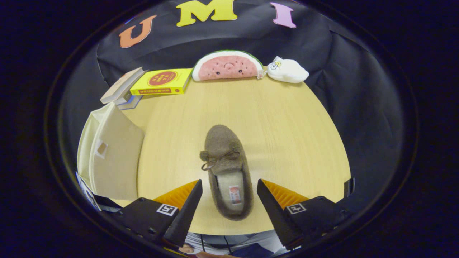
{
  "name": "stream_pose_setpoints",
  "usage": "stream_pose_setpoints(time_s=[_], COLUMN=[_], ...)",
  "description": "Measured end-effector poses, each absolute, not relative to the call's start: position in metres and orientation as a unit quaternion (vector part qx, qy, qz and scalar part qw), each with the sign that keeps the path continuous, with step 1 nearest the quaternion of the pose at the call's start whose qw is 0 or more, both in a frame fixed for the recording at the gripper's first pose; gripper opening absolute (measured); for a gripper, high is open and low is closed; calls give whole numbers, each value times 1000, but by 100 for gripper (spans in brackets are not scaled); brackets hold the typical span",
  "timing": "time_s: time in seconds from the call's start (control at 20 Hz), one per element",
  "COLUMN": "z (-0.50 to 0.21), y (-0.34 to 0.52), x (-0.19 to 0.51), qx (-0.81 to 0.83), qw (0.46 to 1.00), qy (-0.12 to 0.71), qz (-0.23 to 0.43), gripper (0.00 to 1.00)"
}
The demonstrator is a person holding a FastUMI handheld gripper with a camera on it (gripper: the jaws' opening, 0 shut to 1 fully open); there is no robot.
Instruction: Open the storage box then place both shoes into the box .Put the left shoe in first, then the right shoe, with the right side of both shoes facing outward in a uniform manner.
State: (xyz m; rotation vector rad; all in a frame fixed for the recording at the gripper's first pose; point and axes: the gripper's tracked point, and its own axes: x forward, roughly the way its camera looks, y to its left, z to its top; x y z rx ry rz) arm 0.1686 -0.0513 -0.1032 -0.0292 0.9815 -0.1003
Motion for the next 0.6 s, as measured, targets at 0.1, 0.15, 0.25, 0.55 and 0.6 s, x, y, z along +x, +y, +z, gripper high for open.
stream_pose_setpoints(time_s=[0.1, 0.15, 0.25, 0.55, 0.6], z=[-113, -117, -123, -138, -142], y=[-66, -73, -84, -98, -96], x=[172, 174, 182, 201, 204], qx=[-28, -33, -47, -75, -73], qw=[874, 871, 867, 860, 858], qy=[482, 487, 489, 500, 504], qz=[-55, -63, -77, -74, -68], gripper=[93, 93, 91, 73, 69])
